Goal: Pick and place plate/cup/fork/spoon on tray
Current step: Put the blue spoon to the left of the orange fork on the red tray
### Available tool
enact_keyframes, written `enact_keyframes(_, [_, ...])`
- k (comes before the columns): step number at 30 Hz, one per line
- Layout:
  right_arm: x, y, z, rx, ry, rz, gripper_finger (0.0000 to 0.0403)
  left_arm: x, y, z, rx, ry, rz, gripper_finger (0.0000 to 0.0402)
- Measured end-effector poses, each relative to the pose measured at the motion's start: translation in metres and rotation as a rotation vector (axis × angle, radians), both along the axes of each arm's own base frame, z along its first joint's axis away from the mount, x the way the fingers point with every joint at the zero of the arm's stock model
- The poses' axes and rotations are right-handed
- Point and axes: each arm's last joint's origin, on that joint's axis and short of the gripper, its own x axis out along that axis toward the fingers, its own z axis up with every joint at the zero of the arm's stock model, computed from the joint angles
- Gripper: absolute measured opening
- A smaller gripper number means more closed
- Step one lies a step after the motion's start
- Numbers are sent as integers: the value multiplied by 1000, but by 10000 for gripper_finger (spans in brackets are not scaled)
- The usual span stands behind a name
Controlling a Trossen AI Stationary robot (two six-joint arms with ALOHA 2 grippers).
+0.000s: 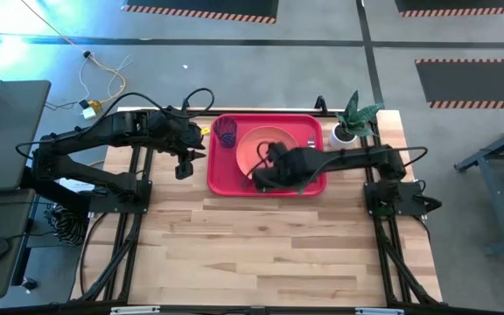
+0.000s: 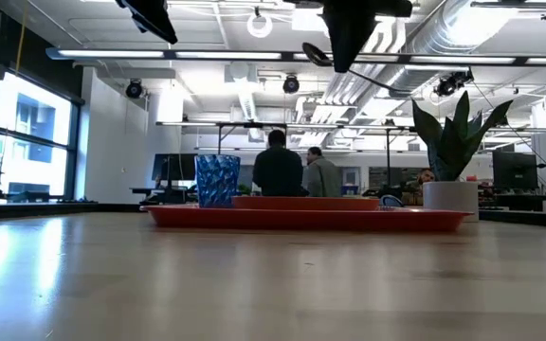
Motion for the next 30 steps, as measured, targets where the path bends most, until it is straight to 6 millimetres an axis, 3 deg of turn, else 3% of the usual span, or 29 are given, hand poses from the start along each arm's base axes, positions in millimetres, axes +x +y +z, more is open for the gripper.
enact_keyframes(11, [-26, -37, 37, -115, -34, 20, 0, 0, 0, 0, 6, 1, -1, 97])
enact_keyframes(19, [-57, -55, 1, -60, 82, -95, 0, 1, 1, 0, 51, 9, -22, 97])
enact_keyframes(30, [-96, -82, -23, 96, -104, -317, 0, 4, 4, 3, 115, -28, 37, 97])
